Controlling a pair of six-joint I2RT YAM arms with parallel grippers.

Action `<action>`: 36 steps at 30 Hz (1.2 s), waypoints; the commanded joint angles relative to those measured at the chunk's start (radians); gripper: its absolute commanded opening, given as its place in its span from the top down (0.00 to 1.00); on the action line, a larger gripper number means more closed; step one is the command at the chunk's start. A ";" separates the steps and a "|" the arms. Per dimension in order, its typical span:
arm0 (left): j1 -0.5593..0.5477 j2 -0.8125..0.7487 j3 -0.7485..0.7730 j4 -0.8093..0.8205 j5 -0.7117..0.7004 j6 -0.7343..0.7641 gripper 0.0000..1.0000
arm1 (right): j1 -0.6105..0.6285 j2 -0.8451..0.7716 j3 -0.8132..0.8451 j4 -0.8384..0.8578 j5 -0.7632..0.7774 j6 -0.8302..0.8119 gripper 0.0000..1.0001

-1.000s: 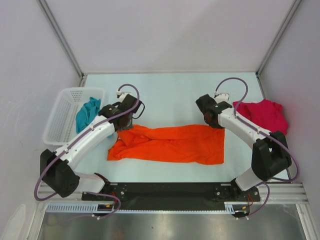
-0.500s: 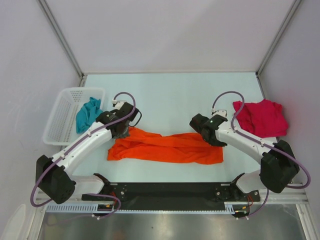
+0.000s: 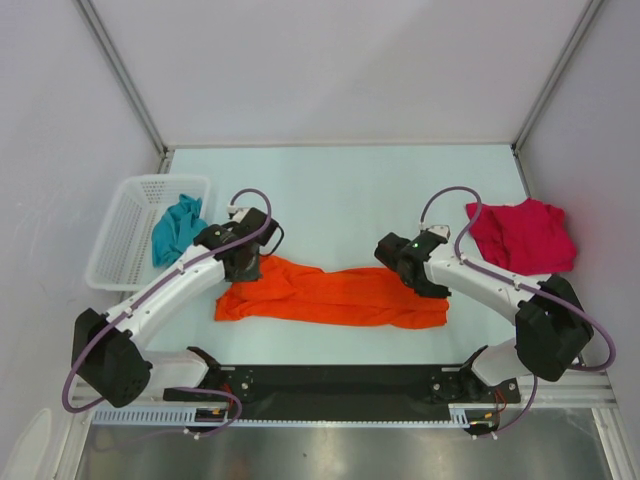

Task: Fold and stack the t-shirts
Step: Fold the other side of the tshirt into a rectangle

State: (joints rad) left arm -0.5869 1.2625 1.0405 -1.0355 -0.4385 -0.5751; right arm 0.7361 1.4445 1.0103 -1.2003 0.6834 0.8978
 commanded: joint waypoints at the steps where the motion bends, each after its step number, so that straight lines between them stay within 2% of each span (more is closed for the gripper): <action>1: -0.001 -0.003 0.036 0.005 0.009 0.000 0.59 | 0.005 -0.012 0.042 -0.031 0.011 0.032 0.82; 3: -0.001 -0.008 0.046 0.002 0.003 0.003 0.55 | 0.005 -0.015 0.048 -0.036 0.015 0.029 0.82; 4: -0.001 -0.009 0.049 0.002 0.000 0.003 0.48 | 0.005 -0.013 0.056 -0.036 0.021 0.029 0.82; 7: -0.001 -0.002 0.053 0.011 -0.011 0.003 0.48 | 0.005 0.002 0.076 -0.028 0.025 0.020 0.81; 19: 0.035 0.184 0.046 0.144 -0.069 0.003 0.57 | -0.040 0.143 0.123 0.159 -0.044 -0.069 0.81; 29: 0.142 0.331 0.121 0.219 -0.089 0.086 0.60 | -0.066 0.159 0.122 0.191 -0.051 -0.099 0.82; 36: 0.162 0.409 0.161 0.232 -0.045 0.110 0.62 | -0.076 0.151 0.109 0.194 -0.053 -0.103 0.82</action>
State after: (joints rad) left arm -0.4294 1.6470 1.1625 -0.8284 -0.4984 -0.4938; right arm 0.6655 1.6001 1.1019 -1.0149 0.6197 0.8009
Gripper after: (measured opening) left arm 0.392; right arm 0.185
